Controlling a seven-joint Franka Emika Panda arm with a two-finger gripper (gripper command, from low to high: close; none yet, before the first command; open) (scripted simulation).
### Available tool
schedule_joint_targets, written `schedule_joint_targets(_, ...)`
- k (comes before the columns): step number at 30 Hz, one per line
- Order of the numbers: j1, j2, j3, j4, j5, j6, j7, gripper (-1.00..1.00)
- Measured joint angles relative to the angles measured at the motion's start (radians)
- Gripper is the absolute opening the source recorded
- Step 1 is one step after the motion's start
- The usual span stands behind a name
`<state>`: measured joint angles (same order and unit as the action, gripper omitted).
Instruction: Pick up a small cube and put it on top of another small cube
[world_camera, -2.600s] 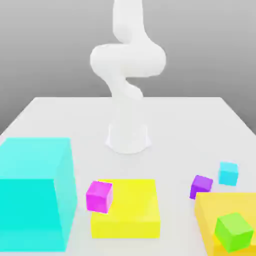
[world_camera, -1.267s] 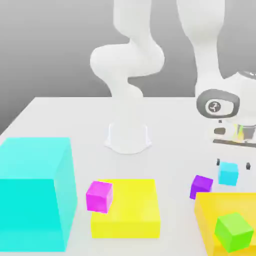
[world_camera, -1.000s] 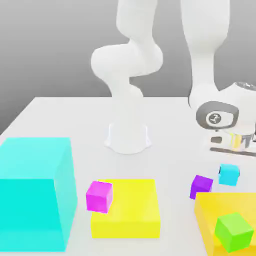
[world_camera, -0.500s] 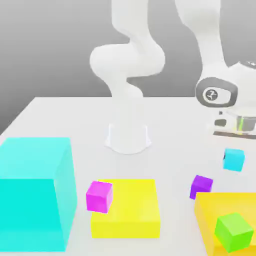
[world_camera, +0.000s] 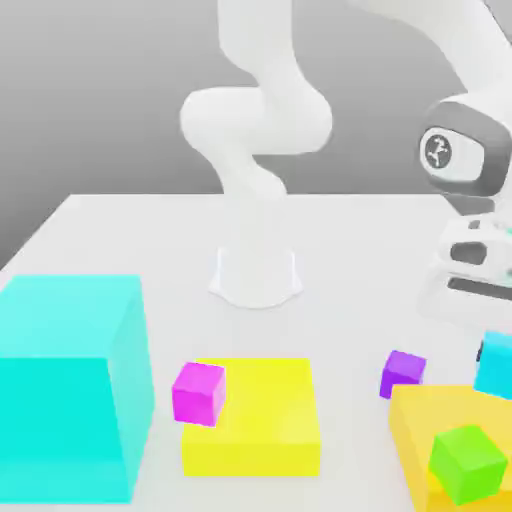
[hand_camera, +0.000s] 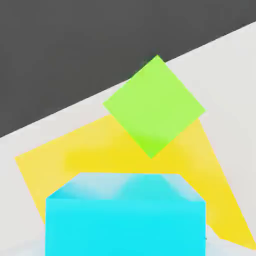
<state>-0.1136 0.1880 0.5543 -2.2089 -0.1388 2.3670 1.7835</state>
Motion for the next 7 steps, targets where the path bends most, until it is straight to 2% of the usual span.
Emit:
schedule_joint_targets(3, 0.015, 0.087, -0.039, 0.001, -0.068, 0.074, 0.036, -1.0)
schedule_joint_targets(4, 0.022, 0.109, -0.049, -0.002, -0.086, 0.095, 0.047, 1.0)
schedule_joint_targets(7, 0.022, 0.109, -0.049, -0.002, -0.086, 0.095, 0.047, 1.0)
